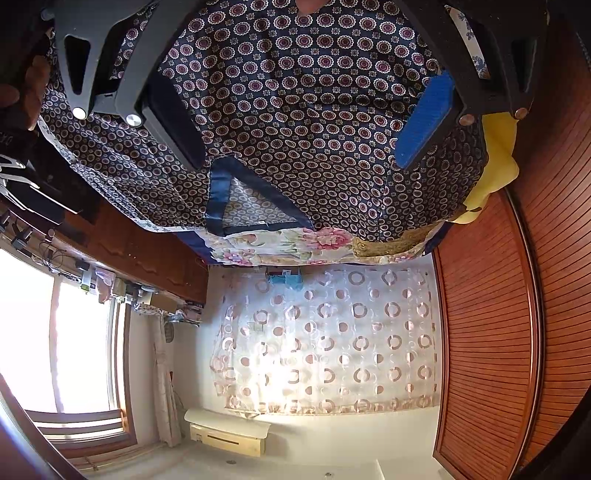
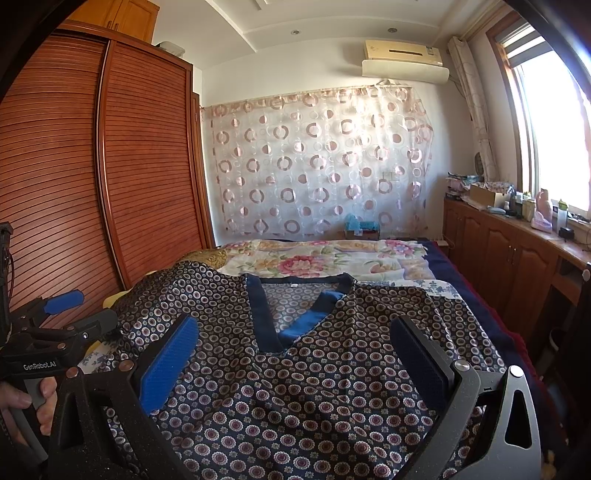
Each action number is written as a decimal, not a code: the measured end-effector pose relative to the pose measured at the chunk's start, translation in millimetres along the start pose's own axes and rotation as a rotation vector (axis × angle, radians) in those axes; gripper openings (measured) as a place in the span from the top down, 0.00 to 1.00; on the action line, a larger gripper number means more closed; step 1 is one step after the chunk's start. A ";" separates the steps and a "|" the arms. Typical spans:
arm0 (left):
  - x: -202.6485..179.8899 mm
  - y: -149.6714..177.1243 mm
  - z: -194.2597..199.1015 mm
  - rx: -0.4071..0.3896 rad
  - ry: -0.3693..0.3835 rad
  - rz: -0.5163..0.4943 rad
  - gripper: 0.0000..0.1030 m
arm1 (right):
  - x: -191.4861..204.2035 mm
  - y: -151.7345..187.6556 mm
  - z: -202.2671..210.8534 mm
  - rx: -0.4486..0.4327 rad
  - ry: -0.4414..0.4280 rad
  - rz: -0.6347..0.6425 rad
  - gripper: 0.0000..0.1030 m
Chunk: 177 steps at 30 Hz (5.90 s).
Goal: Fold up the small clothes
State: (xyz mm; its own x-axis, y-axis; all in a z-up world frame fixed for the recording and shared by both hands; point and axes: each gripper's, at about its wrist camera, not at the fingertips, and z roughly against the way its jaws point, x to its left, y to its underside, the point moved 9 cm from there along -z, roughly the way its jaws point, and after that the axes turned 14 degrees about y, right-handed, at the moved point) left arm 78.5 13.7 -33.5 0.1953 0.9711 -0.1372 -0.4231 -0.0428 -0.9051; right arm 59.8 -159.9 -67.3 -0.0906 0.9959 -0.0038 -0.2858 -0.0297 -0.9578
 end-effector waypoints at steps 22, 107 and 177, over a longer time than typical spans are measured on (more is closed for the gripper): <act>-3.5 -10.1 7.1 -0.007 -0.006 -0.010 0.00 | 0.8 -1.4 -0.8 -0.001 -0.005 0.000 0.00; 216.9 80.3 -37.2 0.336 -0.113 0.128 0.87 | 49.7 79.6 -95.1 0.285 -0.121 0.143 0.06; 177.0 33.1 76.3 0.086 -0.093 0.148 0.23 | 291.4 62.8 -141.1 0.433 -0.572 0.560 0.27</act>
State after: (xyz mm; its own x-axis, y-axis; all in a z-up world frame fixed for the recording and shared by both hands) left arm 31.6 202.1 -57.1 0.0448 0.9733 -0.2250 -0.5160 -0.1703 -0.8395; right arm 150.1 140.5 -169.1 -0.7510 0.6346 -0.1825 -0.3798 -0.6412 -0.6668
